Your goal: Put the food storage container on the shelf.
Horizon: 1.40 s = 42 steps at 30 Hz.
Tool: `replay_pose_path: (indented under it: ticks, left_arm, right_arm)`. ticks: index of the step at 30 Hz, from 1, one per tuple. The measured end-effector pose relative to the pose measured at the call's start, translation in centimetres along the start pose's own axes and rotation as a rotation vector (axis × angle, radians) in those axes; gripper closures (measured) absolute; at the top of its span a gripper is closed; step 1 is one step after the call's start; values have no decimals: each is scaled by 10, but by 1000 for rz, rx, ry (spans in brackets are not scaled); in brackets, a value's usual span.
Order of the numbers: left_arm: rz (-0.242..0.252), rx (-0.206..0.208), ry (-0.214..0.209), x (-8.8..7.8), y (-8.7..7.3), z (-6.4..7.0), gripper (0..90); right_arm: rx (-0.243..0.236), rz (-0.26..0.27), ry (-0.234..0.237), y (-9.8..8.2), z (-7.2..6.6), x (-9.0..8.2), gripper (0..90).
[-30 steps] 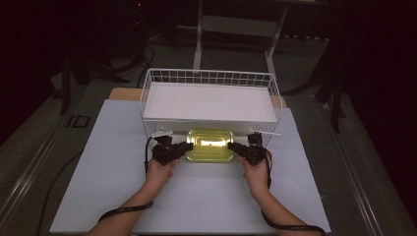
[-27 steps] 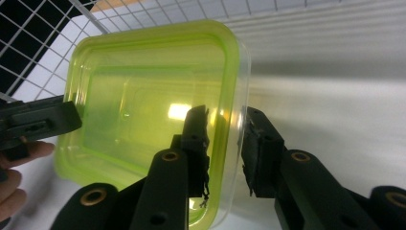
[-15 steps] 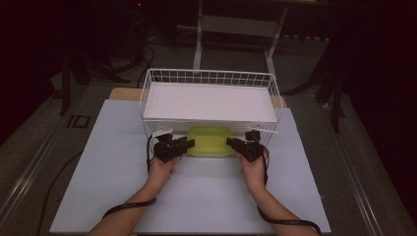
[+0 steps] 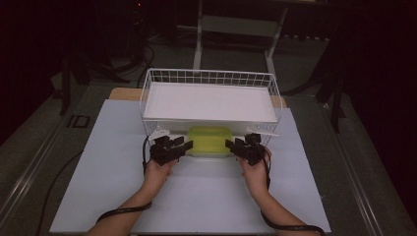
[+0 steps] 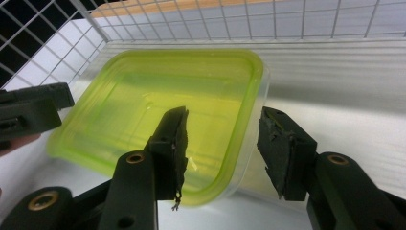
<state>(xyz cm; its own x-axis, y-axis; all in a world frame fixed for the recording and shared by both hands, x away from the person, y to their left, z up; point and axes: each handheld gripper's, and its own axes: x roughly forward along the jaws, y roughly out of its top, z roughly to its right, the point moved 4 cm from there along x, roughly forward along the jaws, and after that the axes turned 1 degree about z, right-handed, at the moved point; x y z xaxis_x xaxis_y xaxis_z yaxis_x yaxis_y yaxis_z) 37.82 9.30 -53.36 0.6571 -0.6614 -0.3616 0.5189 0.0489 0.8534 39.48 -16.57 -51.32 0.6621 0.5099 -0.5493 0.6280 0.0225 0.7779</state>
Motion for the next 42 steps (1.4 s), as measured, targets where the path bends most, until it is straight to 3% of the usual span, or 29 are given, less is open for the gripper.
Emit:
replay_pose_path:
  ticks: [6,10,17,21,23,25,27,28,31,33,34,42]
  left_arm:
    - [12,16,13,-21,1,5,493]
    - [18,23,20,-35,1,7,479]
    - [6,55,10,-55,-4,13,456]
    - [-12,86,3,-63,-8,18,388]
    - [-26,79,-4,-66,-11,18,344]
    - [-25,86,-23,-69,-15,18,249]
    - [-29,91,-26,-71,-18,19,245]
    - [-26,89,-42,-71,-19,19,191]
    - [-12,91,-58,-73,-22,19,140]
    - [2,102,-99,-74,-25,20,47]
    - [8,111,-93,-74,-25,20,9]
    - [7,168,-87,-70,-31,22,9]
  right_arm:
    - [-38,-4,22,-4,-13,-15,534]
    - [-99,5,33,-7,-26,-23,558]
    - [-96,-37,83,-18,-42,-25,650]
    - [-139,-72,99,-26,-52,-20,756]
    - [-157,-90,98,-30,-56,-18,795]
    - [-159,-103,100,-33,-58,-15,848]
    - [-162,-109,100,-35,-59,-12,887]
    - [-164,-116,103,-36,-61,-10,896]
    - [-168,-121,104,-37,-62,-8,896]
    - [-170,-125,102,-38,-62,-5,897]
    - [-170,-127,101,-38,-61,-4,897]
    - [-163,-131,88,-37,-59,7,897]
